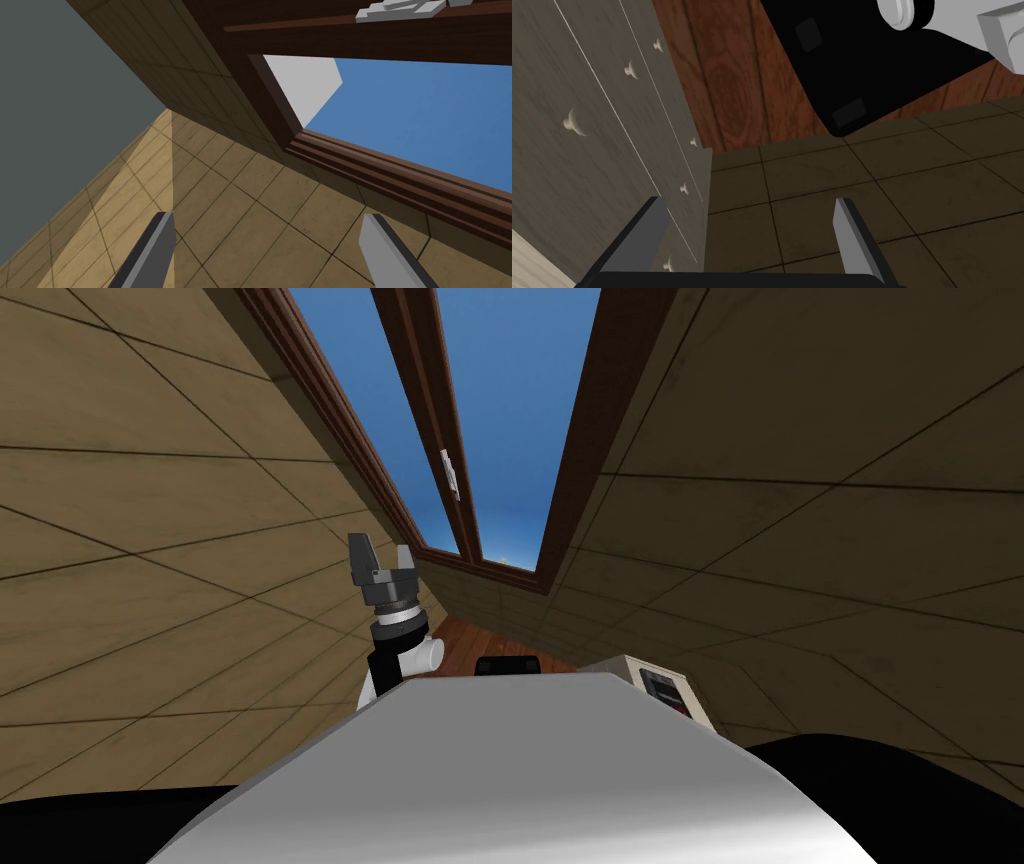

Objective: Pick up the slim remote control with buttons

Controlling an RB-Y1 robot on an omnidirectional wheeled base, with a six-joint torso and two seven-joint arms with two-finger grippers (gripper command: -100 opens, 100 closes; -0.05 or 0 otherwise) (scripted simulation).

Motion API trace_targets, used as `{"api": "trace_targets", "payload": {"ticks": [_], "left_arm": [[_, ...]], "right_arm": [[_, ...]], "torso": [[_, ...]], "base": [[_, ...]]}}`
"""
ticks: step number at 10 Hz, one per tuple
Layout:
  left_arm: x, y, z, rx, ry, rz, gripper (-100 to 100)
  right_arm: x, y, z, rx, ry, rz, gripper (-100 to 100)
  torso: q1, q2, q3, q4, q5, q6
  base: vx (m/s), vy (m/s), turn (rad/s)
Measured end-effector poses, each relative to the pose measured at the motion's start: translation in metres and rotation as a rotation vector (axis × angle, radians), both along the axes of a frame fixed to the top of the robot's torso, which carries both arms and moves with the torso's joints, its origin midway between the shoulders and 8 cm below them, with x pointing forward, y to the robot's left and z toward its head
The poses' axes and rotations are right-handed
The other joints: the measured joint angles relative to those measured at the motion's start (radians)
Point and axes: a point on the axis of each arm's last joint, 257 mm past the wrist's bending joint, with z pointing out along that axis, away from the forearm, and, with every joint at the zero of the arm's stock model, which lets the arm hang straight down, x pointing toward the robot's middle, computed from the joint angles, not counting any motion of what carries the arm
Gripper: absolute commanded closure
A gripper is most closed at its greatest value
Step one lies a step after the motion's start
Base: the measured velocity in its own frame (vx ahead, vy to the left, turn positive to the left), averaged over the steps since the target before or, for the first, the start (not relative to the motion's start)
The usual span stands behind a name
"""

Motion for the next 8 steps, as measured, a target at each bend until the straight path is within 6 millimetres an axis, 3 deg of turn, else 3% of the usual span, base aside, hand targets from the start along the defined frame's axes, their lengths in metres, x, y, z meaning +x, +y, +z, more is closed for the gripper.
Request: {"api": "trace_targets", "payload": {"ticks": [2, 4, 8], "left_arm": [[0.0, 0.0, 0.0, 0.0, 0.0, 0.0, 0], [0.0, 0.0, 0.0, 0.0, 0.0, 0.0, 0], [0.0, 0.0, 0.0, 0.0, 0.0, 0.0, 0]], "right_arm": [[-0.037, -0.023, 0.005, -0.05, 0.079, 0.022, -100], [-0.05, -0.037, 0.004, -0.075, 0.105, 0.02, -100], [-0.081, -0.065, 0.008, -0.123, 0.173, 0.025, -100]], "torso": [[-0.009, 0.002, 0.001, 0.0, -0.002, 0.0], [-0.001, 0.0, 0.0, 0.0, -0.001, 0.001], [-0.008, 0.004, 0.003, 0.001, -0.002, 0.001]], "base": [[-0.035, -0.186, 0.138], [-0.011, -0.054, 0.046], [-0.072, -0.177, 0.115]]}}
